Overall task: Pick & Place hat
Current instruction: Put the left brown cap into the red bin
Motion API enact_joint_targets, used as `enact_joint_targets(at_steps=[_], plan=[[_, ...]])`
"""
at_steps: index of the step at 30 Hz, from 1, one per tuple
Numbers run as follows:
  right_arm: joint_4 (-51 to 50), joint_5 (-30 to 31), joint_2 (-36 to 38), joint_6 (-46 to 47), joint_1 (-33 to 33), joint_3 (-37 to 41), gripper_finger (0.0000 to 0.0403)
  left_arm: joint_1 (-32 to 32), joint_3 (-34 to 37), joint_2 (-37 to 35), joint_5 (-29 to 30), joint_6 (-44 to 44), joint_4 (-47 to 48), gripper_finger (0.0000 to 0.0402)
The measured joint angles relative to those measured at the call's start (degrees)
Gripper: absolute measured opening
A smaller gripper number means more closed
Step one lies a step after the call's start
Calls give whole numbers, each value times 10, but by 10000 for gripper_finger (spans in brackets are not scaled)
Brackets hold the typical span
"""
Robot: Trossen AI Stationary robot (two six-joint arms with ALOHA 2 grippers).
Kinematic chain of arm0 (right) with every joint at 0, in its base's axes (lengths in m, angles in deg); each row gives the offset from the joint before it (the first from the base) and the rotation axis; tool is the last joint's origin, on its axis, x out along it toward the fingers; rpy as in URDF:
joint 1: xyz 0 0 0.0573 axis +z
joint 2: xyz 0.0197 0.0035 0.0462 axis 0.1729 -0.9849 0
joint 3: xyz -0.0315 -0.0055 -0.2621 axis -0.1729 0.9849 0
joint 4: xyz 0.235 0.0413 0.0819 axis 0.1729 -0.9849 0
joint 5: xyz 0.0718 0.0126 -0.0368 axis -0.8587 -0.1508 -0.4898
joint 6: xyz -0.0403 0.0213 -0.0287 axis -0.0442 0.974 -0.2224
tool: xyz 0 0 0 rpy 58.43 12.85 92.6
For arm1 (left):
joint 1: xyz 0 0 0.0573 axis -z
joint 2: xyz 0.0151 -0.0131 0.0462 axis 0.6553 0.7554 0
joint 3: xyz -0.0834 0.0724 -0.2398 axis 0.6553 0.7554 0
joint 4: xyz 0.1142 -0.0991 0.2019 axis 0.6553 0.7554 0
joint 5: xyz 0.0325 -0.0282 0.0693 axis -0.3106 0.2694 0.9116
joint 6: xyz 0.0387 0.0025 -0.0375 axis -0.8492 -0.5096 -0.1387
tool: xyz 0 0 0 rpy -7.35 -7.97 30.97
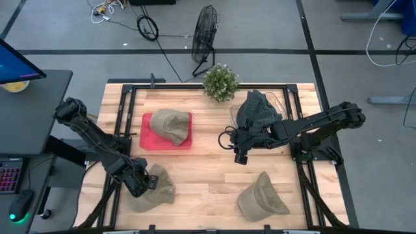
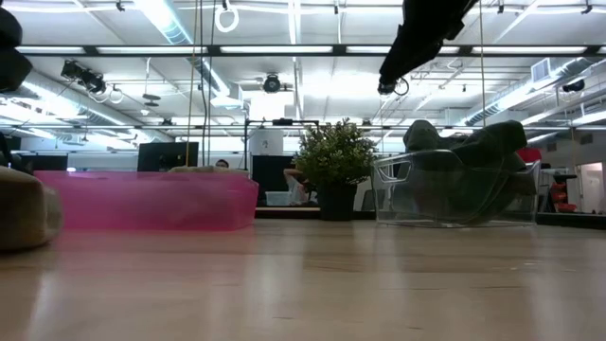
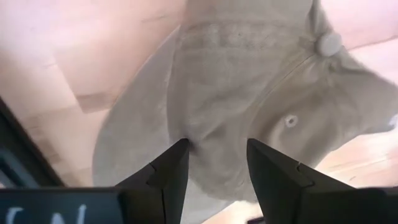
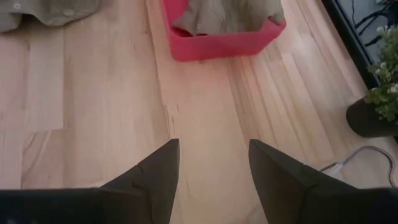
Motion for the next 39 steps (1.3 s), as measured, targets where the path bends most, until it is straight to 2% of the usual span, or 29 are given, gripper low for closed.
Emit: enact_joint_targets(at_steps=[12, 19, 23, 29, 37, 39], plan=[[8, 0, 0, -10, -12, 0, 197, -6, 0, 2, 48, -61, 5, 167], [8, 0, 0, -10, -12, 0, 197, -6, -1, 61, 49, -102, 2, 163], [8, 0, 0, -10, -12, 0, 197, -6, -1, 88, 49, -120, -1, 131], [8, 0, 0, -9, -12, 0, 197, -8, -1, 89, 47, -144, 3, 19], [8, 0, 0, -9, -12, 0, 197, -12, -30, 82, 50, -177, 22, 6], [8, 0, 0, -9, -12, 0, 197, -12, -53, 82, 70, -181, 45, 7]])
